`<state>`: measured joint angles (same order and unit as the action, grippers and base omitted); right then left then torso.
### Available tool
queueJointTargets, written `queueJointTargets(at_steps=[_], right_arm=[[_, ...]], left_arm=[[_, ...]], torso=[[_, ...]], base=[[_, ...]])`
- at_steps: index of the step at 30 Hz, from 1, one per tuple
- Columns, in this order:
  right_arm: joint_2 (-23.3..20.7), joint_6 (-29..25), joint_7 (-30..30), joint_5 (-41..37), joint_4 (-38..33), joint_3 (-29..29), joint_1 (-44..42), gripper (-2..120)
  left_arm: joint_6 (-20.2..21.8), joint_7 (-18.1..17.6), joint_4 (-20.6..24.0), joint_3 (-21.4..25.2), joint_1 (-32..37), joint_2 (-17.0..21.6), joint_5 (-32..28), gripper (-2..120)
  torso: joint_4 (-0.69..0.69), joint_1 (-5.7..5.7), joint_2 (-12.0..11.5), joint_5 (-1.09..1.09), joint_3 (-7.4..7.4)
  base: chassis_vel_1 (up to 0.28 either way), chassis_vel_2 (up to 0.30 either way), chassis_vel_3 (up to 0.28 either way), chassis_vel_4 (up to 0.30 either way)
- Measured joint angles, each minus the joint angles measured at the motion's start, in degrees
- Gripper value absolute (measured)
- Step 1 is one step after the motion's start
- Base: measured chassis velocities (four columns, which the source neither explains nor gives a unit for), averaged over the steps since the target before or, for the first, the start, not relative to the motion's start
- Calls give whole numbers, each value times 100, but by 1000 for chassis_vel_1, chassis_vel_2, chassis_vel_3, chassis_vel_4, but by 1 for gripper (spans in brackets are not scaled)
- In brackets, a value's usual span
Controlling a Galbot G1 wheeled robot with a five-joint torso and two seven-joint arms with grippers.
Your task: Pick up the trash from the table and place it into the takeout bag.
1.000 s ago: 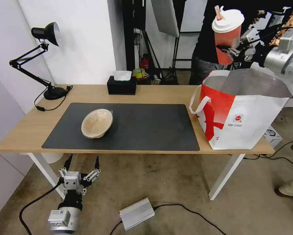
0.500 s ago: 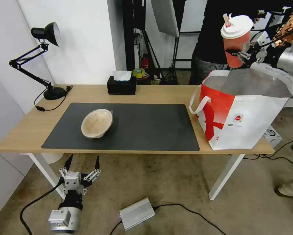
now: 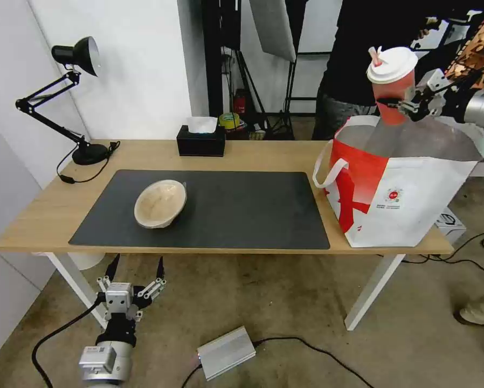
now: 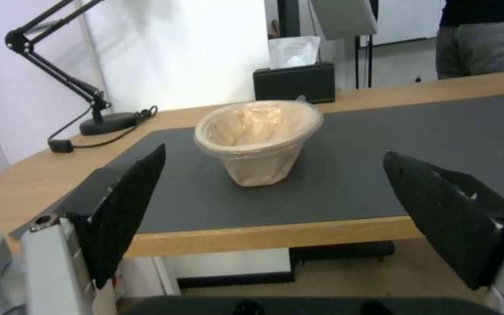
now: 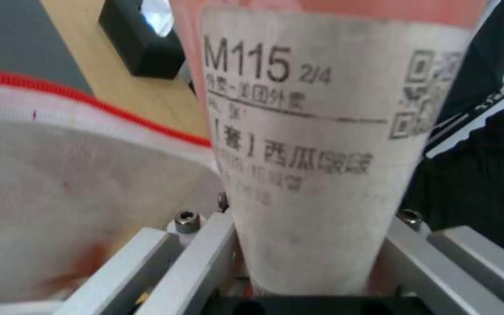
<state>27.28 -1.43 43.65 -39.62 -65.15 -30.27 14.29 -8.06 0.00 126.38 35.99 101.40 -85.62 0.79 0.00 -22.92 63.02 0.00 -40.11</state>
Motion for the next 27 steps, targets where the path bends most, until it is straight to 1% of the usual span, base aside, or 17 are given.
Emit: queueJointTargets(at_steps=[27], right_arm=[[-20,-289,378,379,446,-65,-212,8]], left_arm=[[-7,-5,-36,5,-22,-6,-22,100]], torso=[[0,0,0,0,0]], base=[[0,0,0,0]])
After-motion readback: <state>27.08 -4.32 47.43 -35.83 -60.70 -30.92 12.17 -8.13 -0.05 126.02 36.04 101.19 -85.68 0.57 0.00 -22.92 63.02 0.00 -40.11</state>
